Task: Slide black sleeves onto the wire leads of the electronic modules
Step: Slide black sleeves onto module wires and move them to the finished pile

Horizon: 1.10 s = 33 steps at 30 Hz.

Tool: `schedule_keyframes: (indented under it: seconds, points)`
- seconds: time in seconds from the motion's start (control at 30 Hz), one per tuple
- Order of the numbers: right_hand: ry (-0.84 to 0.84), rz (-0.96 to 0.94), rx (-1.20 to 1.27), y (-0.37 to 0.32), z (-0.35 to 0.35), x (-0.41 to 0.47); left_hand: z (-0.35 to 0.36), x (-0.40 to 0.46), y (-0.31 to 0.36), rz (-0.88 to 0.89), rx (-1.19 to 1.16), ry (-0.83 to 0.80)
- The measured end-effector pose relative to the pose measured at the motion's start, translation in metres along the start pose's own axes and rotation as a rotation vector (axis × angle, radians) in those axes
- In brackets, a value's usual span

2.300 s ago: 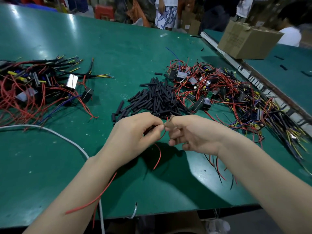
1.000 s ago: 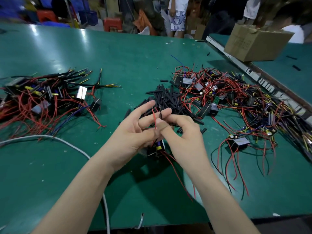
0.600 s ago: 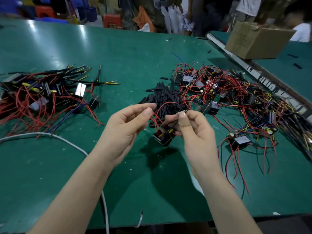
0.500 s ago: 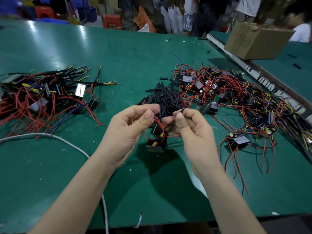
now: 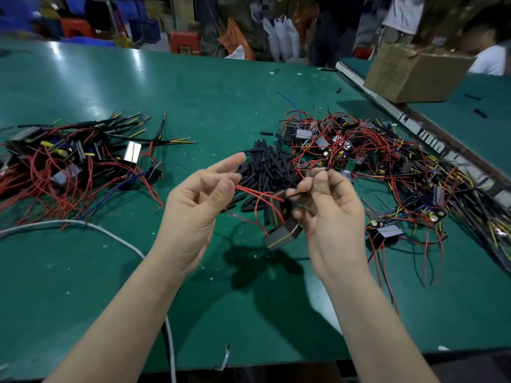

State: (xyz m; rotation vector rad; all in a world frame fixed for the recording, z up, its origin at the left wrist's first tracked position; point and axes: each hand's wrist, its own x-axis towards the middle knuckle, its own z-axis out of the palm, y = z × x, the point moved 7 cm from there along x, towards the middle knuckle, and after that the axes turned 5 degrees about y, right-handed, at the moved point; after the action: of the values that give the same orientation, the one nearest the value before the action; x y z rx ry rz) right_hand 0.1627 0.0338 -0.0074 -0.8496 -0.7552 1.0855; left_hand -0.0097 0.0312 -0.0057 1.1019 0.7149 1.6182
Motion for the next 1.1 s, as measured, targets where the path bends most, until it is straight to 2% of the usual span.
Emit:
schedule_keyframes:
  seconds: [0.1,0.27,0.5,0.63,0.77,0.87,0.97,1.1]
  points:
    - [0.083,-0.047,0.024,-0.009,-0.007,0.003,-0.003,0.002,-0.005,-0.030,-0.099,0.040]
    - [0.027,-0.114,-0.022,-0.016,0.001,0.001,-0.007,0.004,-0.015,-0.126,-0.056,0.144]
    - [-0.049,-0.123,-0.176,-0.013,0.009,-0.003,0.015,0.004,-0.013,-0.085,0.113,0.065]
    - [0.000,-0.147,-0.223,-0.018,0.007,-0.003,0.026,0.005,-0.005,-0.088,0.138,0.025]
    - [0.159,-0.009,-0.051,-0.016,-0.010,0.004,0.018,0.007,0.000,-0.197,-0.046,0.118]
    - [0.217,0.114,0.111,-0.009,-0.018,0.004,0.018,0.003,0.004,-0.186,-0.039,0.126]
    - [0.220,0.190,0.188,-0.002,-0.016,0.002,0.026,-0.002,-0.003,-0.254,-0.057,0.087]
    - [0.162,0.240,0.200,0.002,-0.008,0.002,0.037,-0.008,-0.015,-0.447,-0.184,0.009]
